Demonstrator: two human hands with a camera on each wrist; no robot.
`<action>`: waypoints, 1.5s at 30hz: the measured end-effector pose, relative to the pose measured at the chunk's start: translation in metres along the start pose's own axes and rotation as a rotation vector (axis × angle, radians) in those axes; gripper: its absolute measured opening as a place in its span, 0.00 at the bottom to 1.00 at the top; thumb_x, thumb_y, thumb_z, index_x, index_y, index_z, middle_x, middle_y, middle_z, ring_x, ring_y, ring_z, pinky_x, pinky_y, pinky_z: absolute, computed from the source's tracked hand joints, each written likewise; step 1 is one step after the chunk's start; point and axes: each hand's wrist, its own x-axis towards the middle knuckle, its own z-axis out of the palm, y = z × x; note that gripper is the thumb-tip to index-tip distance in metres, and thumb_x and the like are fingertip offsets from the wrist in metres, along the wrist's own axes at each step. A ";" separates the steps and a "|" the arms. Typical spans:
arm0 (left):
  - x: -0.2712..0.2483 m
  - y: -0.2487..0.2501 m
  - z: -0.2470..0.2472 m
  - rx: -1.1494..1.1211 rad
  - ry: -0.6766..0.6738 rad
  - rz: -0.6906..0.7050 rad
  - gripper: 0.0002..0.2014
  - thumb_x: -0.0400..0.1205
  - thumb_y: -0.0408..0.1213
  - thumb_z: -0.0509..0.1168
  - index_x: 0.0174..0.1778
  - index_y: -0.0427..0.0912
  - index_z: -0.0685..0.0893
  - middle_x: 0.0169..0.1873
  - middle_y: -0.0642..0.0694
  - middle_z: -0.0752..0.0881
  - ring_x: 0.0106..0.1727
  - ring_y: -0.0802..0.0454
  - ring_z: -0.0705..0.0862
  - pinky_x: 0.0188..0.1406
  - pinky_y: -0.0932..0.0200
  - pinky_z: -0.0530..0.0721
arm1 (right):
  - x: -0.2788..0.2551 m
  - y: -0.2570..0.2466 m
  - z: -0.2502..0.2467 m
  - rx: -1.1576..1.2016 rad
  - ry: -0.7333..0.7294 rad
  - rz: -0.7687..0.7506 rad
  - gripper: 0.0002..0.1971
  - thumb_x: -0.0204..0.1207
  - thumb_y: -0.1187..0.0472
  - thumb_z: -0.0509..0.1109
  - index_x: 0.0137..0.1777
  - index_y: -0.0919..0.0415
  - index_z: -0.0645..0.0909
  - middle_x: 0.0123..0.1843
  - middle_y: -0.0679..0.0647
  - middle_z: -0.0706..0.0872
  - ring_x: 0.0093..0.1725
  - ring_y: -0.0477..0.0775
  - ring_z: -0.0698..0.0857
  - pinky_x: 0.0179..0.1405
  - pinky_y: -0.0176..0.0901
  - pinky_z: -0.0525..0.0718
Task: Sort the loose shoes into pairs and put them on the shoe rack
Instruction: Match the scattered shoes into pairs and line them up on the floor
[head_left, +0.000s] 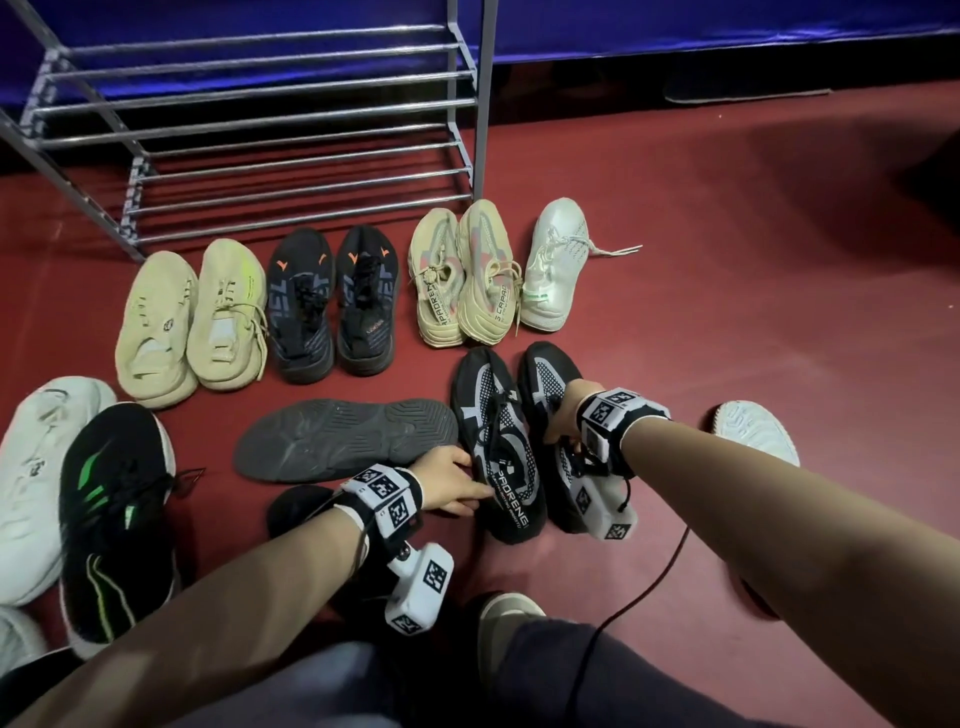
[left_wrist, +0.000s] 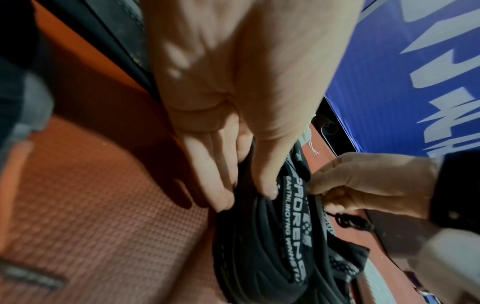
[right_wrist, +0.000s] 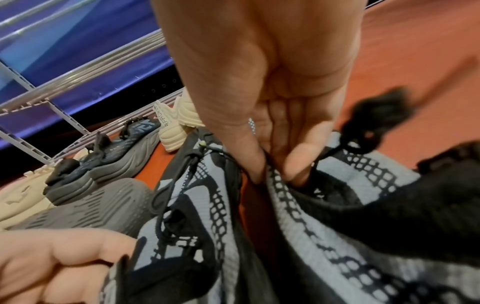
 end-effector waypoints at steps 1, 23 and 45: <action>-0.002 -0.001 -0.001 -0.006 -0.007 0.002 0.09 0.78 0.26 0.70 0.45 0.42 0.77 0.35 0.42 0.82 0.36 0.52 0.83 0.34 0.62 0.87 | -0.013 -0.005 0.001 0.004 0.020 -0.028 0.17 0.50 0.52 0.83 0.32 0.64 0.85 0.28 0.54 0.89 0.35 0.56 0.92 0.41 0.51 0.92; -0.062 -0.039 -0.156 0.071 0.589 0.062 0.10 0.80 0.30 0.67 0.56 0.34 0.83 0.31 0.45 0.83 0.33 0.53 0.82 0.34 0.59 0.83 | -0.052 -0.129 0.024 -0.064 0.236 -0.550 0.20 0.74 0.46 0.71 0.57 0.62 0.83 0.57 0.62 0.87 0.60 0.62 0.84 0.56 0.45 0.80; -0.113 -0.101 -0.151 -0.247 0.404 -0.042 0.34 0.78 0.42 0.72 0.78 0.42 0.65 0.61 0.40 0.78 0.57 0.46 0.81 0.56 0.55 0.79 | -0.081 -0.168 0.079 0.574 -0.546 -0.364 0.24 0.32 0.57 0.69 0.32 0.66 0.85 0.28 0.60 0.84 0.28 0.58 0.81 0.33 0.40 0.77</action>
